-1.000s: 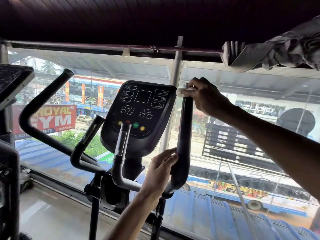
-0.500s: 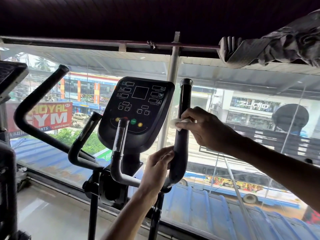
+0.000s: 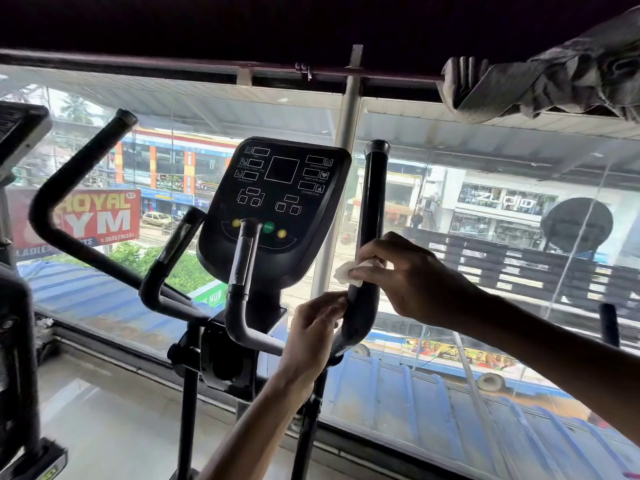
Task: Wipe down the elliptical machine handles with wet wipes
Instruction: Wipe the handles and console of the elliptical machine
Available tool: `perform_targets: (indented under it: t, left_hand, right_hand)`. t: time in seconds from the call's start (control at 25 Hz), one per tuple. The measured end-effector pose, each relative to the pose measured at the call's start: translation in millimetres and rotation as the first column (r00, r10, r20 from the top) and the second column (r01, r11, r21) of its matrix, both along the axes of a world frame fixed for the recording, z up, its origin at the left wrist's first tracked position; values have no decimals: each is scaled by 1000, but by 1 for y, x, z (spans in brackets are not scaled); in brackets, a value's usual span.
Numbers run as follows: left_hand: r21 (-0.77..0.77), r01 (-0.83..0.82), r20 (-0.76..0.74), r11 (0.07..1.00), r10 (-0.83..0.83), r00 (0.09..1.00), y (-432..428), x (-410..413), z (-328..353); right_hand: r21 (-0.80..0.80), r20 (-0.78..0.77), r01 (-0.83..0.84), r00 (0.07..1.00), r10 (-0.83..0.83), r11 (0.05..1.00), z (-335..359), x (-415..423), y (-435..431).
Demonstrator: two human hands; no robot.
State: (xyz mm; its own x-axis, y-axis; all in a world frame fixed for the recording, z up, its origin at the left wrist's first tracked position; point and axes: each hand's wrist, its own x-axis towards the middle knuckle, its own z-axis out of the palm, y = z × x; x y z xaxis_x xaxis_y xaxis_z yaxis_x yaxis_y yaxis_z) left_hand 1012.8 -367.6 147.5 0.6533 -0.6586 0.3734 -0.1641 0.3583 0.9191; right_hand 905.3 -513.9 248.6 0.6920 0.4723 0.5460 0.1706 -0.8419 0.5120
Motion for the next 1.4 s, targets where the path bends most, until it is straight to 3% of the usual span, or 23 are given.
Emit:
perform_targets:
  t: [0.08, 0.24, 0.44, 0.6, 0.76, 0.92, 1.08, 1.4]
  left_hand:
    - [-13, 4, 4, 1000, -4, 1000, 0, 2, -3]
    - [-16, -4, -32, 1000, 4, 999, -4, 3, -10]
    - [-25, 38, -24, 999, -38, 999, -3, 6, -21]
    - [-32, 74, -120, 997, -77, 990, 0, 4, -20]
    - [-38, 87, -111, 996, -90, 990, 0, 8, -23]
    - [-26, 71, -111, 997, -74, 991, 1, 6, -16]
    - [-25, 69, -104, 997, -72, 992, -1, 6, -14]
    - [-11, 64, -80, 998, -65, 995, -3, 7, -17]
  right_hand:
    - [-39, -11, -20, 1000, 20, 999, -4, -5, 1]
    - [78, 200, 98, 973, -112, 992, 7, 7, -3]
    - [-23, 3, -40, 999, 40, 999, -20, -13, 5]
    - [69, 160, 50, 985, -60, 996, -10, -7, -3]
    - [-22, 38, -40, 998, 41, 999, -27, -21, 1]
    - [87, 194, 9, 981, -26, 996, -23, -17, -7]
    - [16, 176, -23, 984, 20, 1000, -20, -13, -13]
    - [246, 350, 101, 918, -185, 964, 33, 33, -42]
